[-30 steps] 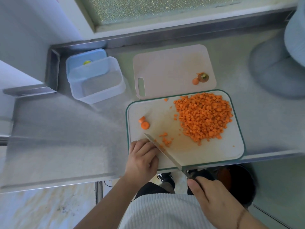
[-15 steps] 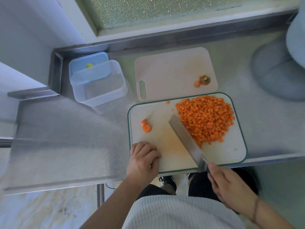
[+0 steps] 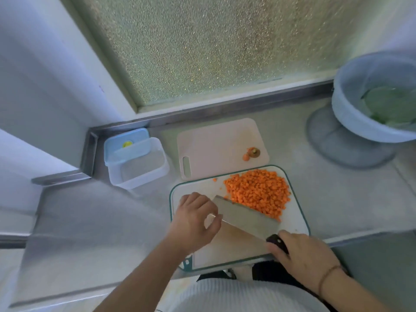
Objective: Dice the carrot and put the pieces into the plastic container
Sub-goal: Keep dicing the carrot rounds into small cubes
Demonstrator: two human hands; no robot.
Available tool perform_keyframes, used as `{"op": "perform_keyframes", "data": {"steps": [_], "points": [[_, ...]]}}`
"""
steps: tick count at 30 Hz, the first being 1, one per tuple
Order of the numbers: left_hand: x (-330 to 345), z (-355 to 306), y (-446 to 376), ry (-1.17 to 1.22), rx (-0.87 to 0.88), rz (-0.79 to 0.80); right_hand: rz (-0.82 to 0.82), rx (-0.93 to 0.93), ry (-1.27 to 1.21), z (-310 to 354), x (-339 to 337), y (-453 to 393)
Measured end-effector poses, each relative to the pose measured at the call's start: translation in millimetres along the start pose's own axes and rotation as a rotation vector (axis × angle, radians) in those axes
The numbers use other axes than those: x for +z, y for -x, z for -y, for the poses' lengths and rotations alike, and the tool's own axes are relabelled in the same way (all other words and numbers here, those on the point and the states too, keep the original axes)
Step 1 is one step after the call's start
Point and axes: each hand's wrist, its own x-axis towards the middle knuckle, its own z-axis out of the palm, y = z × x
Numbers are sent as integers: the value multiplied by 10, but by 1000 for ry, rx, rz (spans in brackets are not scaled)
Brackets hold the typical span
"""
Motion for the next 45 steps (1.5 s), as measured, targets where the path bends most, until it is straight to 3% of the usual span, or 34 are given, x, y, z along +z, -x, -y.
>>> {"op": "perform_keyframes", "data": {"steps": [5,10,14,17,19,20,21,24,27,33,41,45], "points": [[220,-74,-353,-255,-102,384,113,-13,135,-116,-160,-55],[368,-147,-560,-255,-158,470,98,-96,190,-186,-274,-54],[506,-217,-647,-203,-163,455,-2,-96,150,-323,-305,-34],[592,-238,-669,-45,-191,393,134,-64,240,-340,-371,-23],[598,-229,-656,85,-236,306,109,-108,224,-327,-408,-25],[588,-217,-645,125,-258,265,-8,-145,178,-326,-393,-13],[574,-194,-638,138,-269,237,-21,-149,160,-355,-357,-6],[469,-29,-555,88,-188,152,152,-115,186,-391,-415,-16],[333,304,-296,-69,-80,80,150,-99,148,-434,-392,11],[120,696,226,-308,50,251,100,-50,110,-414,-348,78],[121,733,245,-329,-5,200,24,24,141,-252,-322,106],[139,608,251,-213,-163,19,105,16,137,-161,-405,128]]}}
